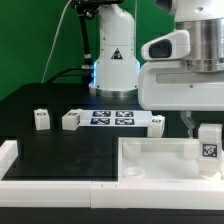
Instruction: Assemble one leg
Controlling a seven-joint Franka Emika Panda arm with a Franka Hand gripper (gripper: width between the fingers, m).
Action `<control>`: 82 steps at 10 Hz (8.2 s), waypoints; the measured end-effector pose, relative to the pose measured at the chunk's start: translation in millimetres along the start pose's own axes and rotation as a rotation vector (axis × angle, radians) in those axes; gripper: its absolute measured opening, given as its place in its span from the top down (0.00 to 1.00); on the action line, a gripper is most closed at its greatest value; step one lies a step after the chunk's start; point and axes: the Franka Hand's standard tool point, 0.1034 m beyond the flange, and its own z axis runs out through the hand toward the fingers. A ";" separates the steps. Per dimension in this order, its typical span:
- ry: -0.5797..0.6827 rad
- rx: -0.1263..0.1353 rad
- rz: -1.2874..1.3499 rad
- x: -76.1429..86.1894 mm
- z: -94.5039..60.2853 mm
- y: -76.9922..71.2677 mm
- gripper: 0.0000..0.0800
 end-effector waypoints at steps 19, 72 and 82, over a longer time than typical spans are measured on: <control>0.030 -0.032 -0.340 -4.5 9.2 -5.9 0.19; 0.023 0.000 0.404 7.2 13.3 4.3 0.64; 0.018 0.007 0.422 5.4 12.4 -0.9 0.19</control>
Offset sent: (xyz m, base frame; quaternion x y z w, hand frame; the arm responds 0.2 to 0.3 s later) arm -0.0007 -0.0011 -0.0026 -0.0206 0.0043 0.3562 0.9342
